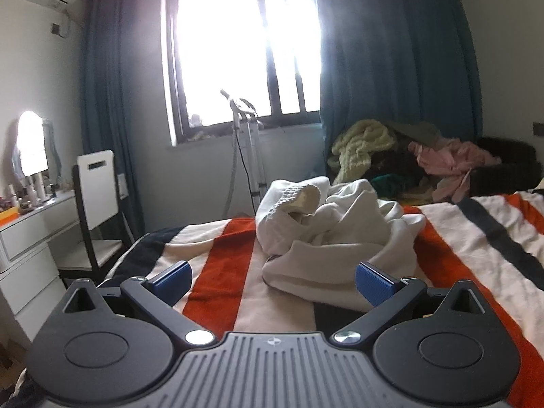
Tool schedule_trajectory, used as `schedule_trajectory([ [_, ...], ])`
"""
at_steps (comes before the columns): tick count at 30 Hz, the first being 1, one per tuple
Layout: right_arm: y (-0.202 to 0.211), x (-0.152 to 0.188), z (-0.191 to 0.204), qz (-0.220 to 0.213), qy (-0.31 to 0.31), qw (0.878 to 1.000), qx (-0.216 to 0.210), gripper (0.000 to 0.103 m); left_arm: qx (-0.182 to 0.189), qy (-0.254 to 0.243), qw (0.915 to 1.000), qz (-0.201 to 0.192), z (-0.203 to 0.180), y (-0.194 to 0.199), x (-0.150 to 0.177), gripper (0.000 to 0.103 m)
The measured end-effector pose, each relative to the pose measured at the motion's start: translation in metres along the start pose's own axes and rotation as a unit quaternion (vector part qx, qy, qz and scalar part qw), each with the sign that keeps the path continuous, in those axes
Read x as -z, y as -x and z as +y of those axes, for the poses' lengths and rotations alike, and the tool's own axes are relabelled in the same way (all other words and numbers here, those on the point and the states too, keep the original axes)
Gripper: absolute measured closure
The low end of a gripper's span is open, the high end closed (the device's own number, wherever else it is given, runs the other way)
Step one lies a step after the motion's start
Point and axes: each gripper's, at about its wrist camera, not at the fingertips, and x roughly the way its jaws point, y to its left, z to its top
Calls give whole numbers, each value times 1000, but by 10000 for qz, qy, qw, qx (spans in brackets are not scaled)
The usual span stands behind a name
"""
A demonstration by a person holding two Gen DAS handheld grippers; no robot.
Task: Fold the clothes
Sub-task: 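Grasp a ribbed cuff of the white sweatpants with the left gripper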
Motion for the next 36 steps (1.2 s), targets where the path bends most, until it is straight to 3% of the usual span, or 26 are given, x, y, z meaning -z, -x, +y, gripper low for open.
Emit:
schedule_trajectory([
  [4, -14, 9, -14, 330, -269, 9990, -104, 0, -270, -326, 9990, 119, -8, -71, -27, 0],
  [8, -40, 24, -26, 762, -351, 9963, -194, 0, -641, -230, 9971, 352, -17, -151, -55, 0],
  [14, -91, 58, -50, 1181, -522, 9916, 12, 0, -1123, -509, 9888, 845, -45, -268, -76, 0],
  [17, -115, 83, -58, 1496, -603, 9867, 181, 0, -1393, -446, 9853, 884, -51, -307, -91, 1],
  [19, -129, 98, -61, 1644, -637, 9839, 280, 0, -1381, -286, 9857, 922, -50, -327, -103, 7],
  [20, -133, 102, -61, 1671, -637, 9835, 285, 0, -1308, -228, 9868, 925, -49, -333, -110, 19],
  [21, -138, 106, -60, 1675, -615, 9835, 302, 0, -1267, -204, 9876, 901, -48, -337, -116, 26],
  [23, -144, 112, -55, 1609, -497, 9850, 370, 0, -1197, -121, 9892, 833, -45, -339, -128, 59],
  [24, -147, 114, -54, 1588, -481, 9853, 405, 0, -1164, -55, 9901, 789, -42, -337, -134, 69],
  [25, -150, 116, -56, 1585, -533, 9849, 443, 0, -1131, 12, 9908, 744, -40, -335, -140, 85],
  [31, -139, 111, -60, 1218, -615, 9883, 683, 0, -576, 862, 9939, 368, -14, -271, -184, 93],
  [36, -115, 96, -57, 674, -460, 9924, 926, 0, 53, 1325, 9911, -70, -1, -171, -201, 94],
])
